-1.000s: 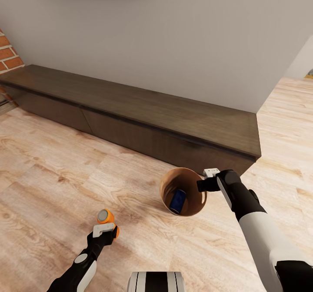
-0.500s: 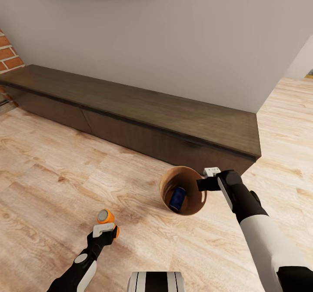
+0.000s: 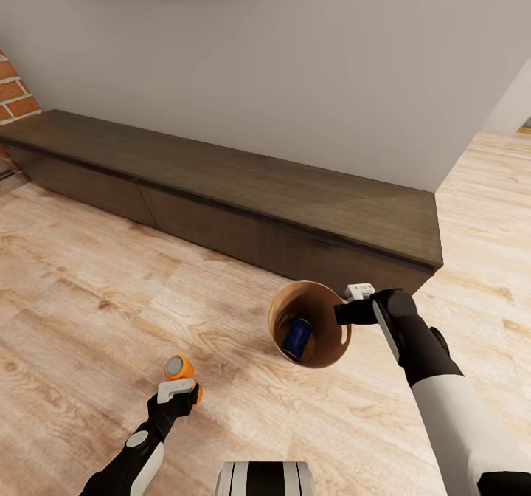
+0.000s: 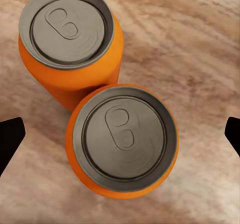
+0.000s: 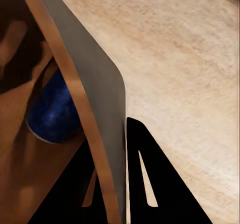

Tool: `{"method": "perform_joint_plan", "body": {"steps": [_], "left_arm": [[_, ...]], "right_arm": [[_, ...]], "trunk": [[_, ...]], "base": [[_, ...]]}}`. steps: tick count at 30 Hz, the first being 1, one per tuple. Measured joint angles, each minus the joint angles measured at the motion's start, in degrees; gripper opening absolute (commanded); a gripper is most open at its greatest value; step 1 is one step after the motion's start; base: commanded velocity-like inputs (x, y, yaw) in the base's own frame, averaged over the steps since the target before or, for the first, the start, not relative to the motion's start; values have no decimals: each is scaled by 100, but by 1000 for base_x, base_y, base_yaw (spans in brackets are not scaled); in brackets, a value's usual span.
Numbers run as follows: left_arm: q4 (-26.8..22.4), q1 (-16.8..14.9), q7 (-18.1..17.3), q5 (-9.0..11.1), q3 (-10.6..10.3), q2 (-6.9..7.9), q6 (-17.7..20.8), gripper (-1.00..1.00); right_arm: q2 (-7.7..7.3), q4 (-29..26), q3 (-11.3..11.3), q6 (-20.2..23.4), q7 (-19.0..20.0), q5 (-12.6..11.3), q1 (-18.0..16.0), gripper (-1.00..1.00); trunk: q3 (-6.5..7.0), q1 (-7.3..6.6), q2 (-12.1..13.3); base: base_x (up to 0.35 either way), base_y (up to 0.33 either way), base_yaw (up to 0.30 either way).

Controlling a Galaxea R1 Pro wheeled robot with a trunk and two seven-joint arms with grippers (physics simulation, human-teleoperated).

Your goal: Put the three can of soda from the living room inside the tash can in the kitchen.

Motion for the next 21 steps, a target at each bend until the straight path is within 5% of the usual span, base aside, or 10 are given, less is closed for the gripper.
{"method": "perform_joint_plan", "body": {"steps": [14,21], "left_arm": [[0,0,0,0,1,0,0,100],[0,0,1,0,0,-2,0,100]], "right_arm": [[-19,-438,-7,94,24,-23,144,-100],[-43,-914,-9,271,434,-84,390,-100]], "trunk": [[0,0,0],[0,0,0]], "base": [[0,0,0],[0,0,0]]}}
